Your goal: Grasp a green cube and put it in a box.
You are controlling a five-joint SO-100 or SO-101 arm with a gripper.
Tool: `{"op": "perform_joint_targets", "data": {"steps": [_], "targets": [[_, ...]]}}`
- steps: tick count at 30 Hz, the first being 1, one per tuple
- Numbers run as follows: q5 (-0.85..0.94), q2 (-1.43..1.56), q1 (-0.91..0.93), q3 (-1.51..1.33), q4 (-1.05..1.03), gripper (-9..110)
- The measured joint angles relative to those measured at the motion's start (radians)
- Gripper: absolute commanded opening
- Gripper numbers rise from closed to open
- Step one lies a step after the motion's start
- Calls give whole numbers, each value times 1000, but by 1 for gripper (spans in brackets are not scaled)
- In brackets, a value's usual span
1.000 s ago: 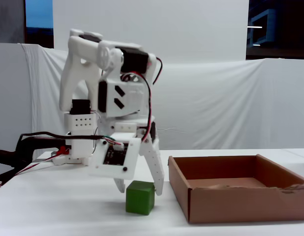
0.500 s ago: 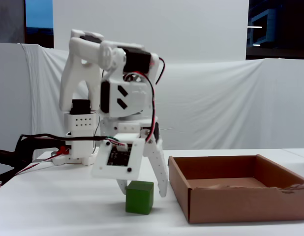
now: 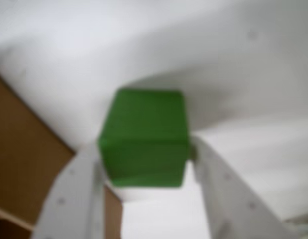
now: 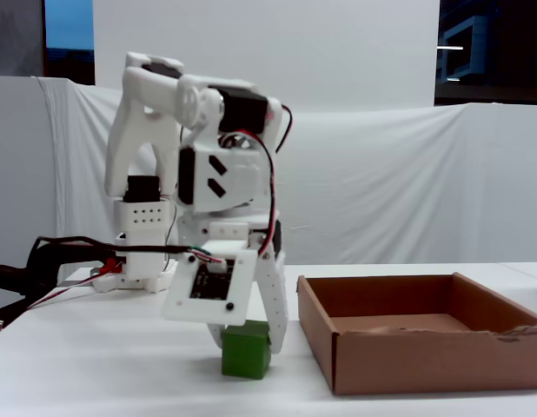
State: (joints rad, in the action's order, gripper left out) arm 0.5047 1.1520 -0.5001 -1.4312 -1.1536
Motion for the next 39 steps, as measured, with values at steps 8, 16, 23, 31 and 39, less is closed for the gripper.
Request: {"op": "perform_joint_targets", "data": {"steps": [8,16,23,31,39], "targets": [[0,0,0,0,2,15],[0,0,0,0,9,15],[0,12,-3,0,5,15],[0,109,-17,0,-5,15],[0,264,-63,-34,-14,15]]}}
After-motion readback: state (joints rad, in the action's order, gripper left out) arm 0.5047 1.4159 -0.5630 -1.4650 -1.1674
